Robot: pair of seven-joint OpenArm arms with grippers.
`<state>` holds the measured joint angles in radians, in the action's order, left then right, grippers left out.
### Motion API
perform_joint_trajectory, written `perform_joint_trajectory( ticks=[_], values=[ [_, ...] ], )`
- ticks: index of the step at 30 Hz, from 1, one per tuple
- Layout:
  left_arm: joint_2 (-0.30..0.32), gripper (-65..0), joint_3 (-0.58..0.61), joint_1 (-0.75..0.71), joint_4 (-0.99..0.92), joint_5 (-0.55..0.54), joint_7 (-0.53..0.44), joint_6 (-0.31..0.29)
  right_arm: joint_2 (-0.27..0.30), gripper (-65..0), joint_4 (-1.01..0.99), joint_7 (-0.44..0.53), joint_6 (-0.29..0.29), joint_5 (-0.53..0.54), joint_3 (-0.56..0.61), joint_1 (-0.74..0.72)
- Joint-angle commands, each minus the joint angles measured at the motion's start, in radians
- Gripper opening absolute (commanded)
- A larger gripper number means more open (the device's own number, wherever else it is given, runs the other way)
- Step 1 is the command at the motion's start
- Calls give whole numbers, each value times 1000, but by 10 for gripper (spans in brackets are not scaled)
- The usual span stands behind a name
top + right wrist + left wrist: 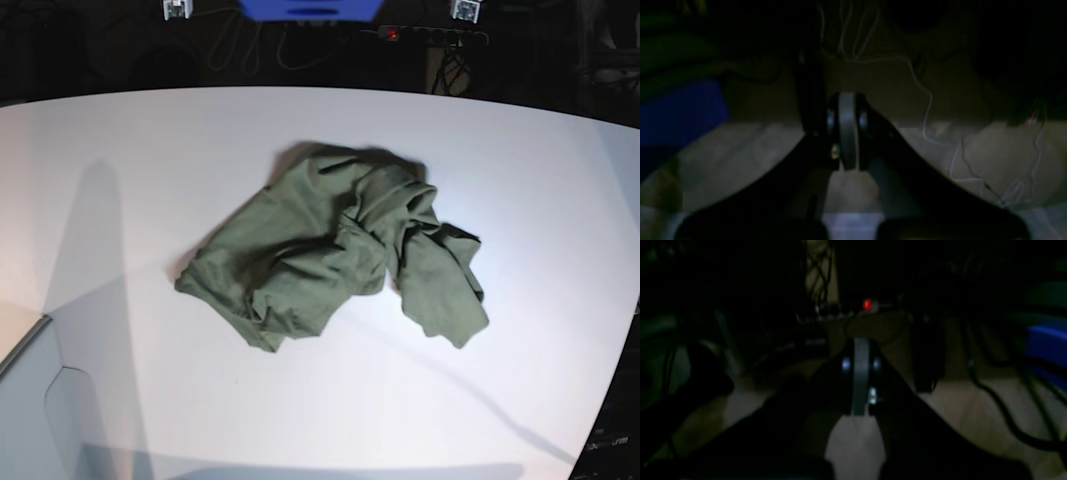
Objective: Layout the t-shirt on the table in an organized manner, then fold the t-shirt properly
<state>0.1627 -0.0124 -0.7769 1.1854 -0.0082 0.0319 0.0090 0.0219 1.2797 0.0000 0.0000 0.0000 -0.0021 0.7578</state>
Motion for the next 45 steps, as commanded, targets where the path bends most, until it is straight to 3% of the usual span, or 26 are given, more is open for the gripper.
perform_joint_trajectory(
  ticks=[1,6,14,22,27,30,37,40,43,45],
  values=[
    [1,-650,-27,-32,78,0,-23,-11,6,-650,56,-165,-2,4,-14,44],
    [-12,-650,-145,-157,363,0,-23,-13,0,-650,283,-165,-2,5,-80,136],
    [-12,-650,-202,-243,634,-5,-23,-13,0,-650,556,-163,-2,5,-131,191],
    [1,-649,-263,-257,764,-229,-23,-16,-1,-650,733,-159,-5,5,-126,168],
    [-4,-645,-304,-250,795,-296,-25,-16,2,-650,745,-159,-7,5,-94,104],
    [-7,-598,-306,-249,813,-312,-31,-16,5,-650,745,-162,-7,5,-55,53],
    [-8,-412,-304,-160,813,-312,-25,-16,8,-650,746,-166,-7,5,46,-94],
    [1,-409,-304,-117,815,-312,-25,-16,-1,-650,746,-246,-7,5,72,-165],
    [1,-408,-306,-56,805,-312,-23,-16,6,-650,742,-395,-7,5,135,-272],
    [1,-407,-306,-20,802,-309,-22,-16,2,-606,742,-483,-7,5,161,-337]
  ],
)
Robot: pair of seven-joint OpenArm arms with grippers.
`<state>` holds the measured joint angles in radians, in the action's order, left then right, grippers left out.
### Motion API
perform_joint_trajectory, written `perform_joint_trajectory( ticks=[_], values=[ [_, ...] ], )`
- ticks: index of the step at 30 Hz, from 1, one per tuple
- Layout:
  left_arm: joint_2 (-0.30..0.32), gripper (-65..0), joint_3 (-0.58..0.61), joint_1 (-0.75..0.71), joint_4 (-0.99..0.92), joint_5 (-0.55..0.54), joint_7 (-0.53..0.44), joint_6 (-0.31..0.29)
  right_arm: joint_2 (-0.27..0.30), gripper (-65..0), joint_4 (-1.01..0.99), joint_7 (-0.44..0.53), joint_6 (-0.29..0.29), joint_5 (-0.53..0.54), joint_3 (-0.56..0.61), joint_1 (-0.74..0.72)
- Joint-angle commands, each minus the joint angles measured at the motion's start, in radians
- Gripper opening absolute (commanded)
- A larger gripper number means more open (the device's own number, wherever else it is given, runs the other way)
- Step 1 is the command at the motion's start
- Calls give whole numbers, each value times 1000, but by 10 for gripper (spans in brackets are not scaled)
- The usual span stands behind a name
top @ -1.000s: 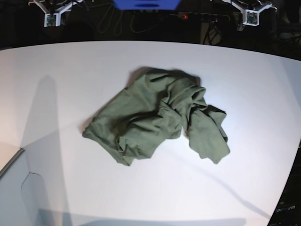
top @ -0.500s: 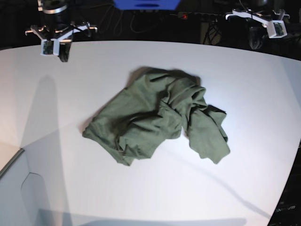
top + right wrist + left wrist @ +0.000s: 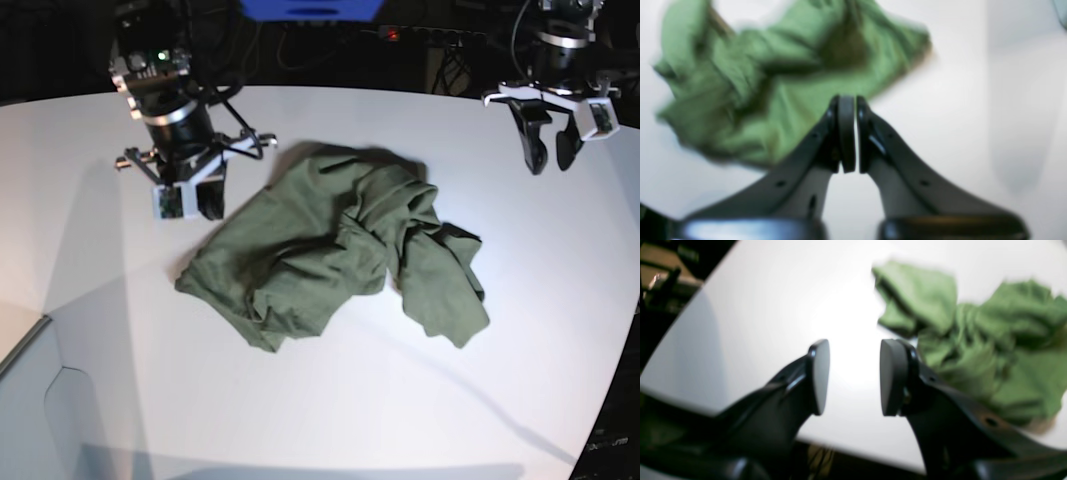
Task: Layout the t-shirt on the table in an organized manner, then fold the t-shirt properly
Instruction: 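Lower both grippers toward the crumpled green t-shirt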
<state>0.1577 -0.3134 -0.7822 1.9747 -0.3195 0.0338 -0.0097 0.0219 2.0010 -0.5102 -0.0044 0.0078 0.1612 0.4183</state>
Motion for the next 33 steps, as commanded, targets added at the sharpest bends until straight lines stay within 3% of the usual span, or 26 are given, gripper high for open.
perform_joint_trajectory(
  ticks=[1,5,10,14,24,33],
  values=[
    [6,-407,-5,0,13,1,-24,3,-1,-577,20,0,-3,-2,7,-22],
    [6,-373,-5,65,12,0,4,3,-1,-440,14,-29,-3,-2,44,-75],
    [-2,-178,-7,117,13,-2,125,3,8,-284,-1,-23,-3,-2,82,-98],
    [-5,-101,-7,139,12,-2,124,3,31,-277,-42,-23,-3,-2,88,-151],
    [3,-100,-7,264,-48,0,133,3,36,-275,-283,-23,-3,-2,79,-341],
    [6,-100,-7,373,-259,6,127,3,5,-274,-429,-23,-3,-2,87,-465]
  ],
)
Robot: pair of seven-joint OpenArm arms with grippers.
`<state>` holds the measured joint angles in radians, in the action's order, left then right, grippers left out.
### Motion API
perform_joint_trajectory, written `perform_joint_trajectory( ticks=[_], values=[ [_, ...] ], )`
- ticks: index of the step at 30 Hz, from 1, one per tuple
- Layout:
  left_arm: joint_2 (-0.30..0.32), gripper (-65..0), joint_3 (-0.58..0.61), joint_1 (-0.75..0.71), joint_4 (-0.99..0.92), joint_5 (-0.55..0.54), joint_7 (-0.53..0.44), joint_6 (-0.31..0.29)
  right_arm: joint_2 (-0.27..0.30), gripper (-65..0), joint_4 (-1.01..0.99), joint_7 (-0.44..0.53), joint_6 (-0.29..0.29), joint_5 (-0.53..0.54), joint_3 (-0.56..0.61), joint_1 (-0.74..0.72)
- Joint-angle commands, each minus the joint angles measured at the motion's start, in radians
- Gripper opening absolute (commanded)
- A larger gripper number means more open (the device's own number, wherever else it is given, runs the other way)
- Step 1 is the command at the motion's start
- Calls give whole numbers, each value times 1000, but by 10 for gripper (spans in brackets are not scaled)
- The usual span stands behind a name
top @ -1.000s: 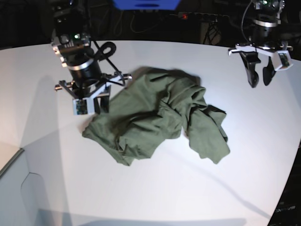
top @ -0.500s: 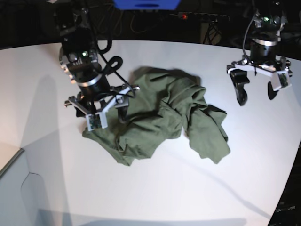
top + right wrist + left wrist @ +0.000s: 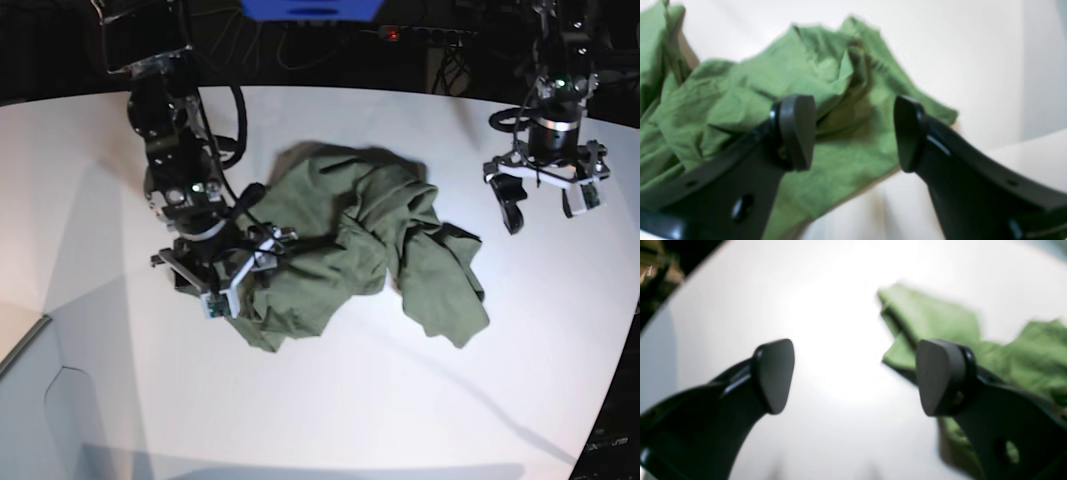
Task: Layout the t-shirt on the table in an organized manner, then fold the t-shirt properly
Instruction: 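Lower both grippers toward the crumpled green t-shirt, then grasp the shirt edge with the right gripper and pull it outward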
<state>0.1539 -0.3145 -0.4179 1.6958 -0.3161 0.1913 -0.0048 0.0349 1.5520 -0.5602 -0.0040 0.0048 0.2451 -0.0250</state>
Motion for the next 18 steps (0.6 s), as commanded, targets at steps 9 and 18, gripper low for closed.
perform_joint_trajectory(
  ticks=[9,18],
  values=[
    [6,-101,1,146,-196,2,-31,-2,-30,-274,17,29,-3,1,1,4],
    [-1,-101,4,290,-377,2,-25,-2,-31,-274,14,29,-3,1,3,21]
  ],
)
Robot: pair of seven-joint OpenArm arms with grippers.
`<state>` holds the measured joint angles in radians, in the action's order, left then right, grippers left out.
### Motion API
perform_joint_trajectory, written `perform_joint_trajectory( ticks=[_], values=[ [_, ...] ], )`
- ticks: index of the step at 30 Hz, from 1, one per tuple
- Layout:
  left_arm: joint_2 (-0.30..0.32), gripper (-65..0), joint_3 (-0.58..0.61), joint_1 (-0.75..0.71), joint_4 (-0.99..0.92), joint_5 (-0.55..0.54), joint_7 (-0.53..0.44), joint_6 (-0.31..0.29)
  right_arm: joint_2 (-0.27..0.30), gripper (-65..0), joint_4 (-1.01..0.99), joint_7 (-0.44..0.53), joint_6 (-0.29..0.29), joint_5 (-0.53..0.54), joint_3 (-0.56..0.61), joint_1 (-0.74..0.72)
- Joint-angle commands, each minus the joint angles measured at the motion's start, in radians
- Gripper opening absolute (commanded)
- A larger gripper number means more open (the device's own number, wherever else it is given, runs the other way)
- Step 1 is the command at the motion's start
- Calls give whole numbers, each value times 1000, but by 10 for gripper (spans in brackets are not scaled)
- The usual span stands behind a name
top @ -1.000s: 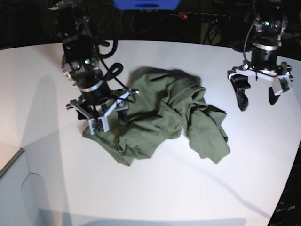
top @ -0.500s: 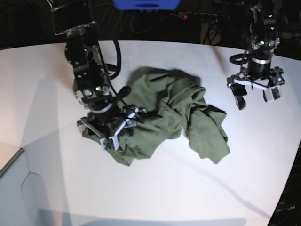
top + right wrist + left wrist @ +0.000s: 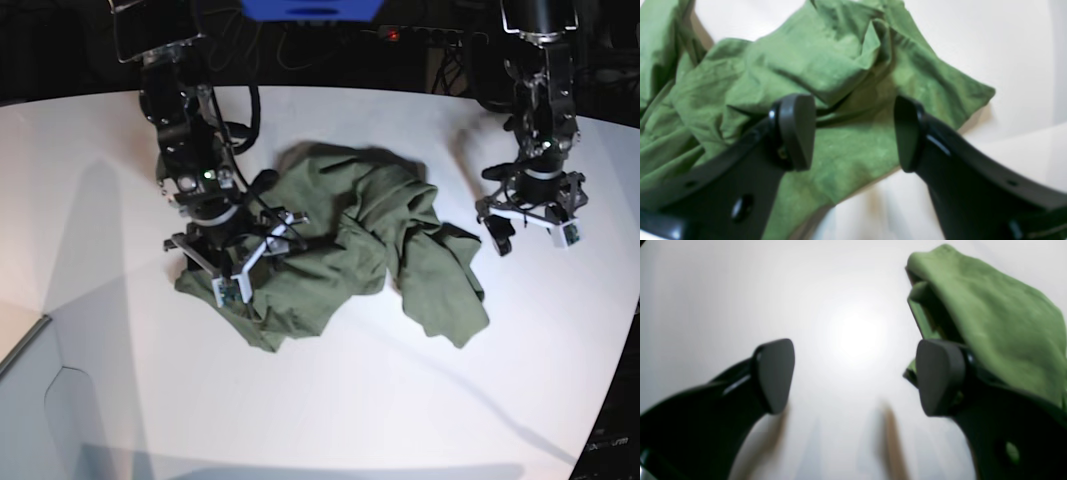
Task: Layout the t-shirt on the table in an organized manner, then fold the t-shirt properly
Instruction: 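Grasp the shirt edge with the right gripper and pull it outward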
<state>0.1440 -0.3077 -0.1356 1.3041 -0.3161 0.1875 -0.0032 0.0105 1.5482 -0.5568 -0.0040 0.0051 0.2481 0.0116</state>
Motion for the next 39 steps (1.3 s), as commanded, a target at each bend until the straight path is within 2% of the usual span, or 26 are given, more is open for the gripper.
perform_joint_trajectory(
  ticks=[1,18,20,25,27,29,31,39],
  values=[
    [9,-101,-3,11,9,2,-21,-4,-7,-273,18,25,-3,0,0,-25],
    [18,-101,-9,-37,56,-2,-21,-4,-19,-285,-306,27,-3,0,-2,-249],
    [18,-101,-9,-52,71,-2,-21,-4,-19,-334,-312,27,-3,0,-2,-256],
    [18,-101,-9,-71,88,-1,-23,-4,-30,-573,-311,53,-4,0,-2,-258],
    [19,-101,-9,-75,90,-2,-24,-4,-30,-650,-311,79,-32,0,-3,-252],
    [19,-101,-11,-77,90,1,-23,-4,-28,-650,-303,85,-95,0,-10,-239],
    [19,-101,-11,-80,90,-2,-23,-4,-27,-650,-236,86,-133,0,-31,-204],
    [19,-101,-11,-92,128,-2,-21,-4,-27,-650,142,86,-138,0,-174,-6]
  ],
)
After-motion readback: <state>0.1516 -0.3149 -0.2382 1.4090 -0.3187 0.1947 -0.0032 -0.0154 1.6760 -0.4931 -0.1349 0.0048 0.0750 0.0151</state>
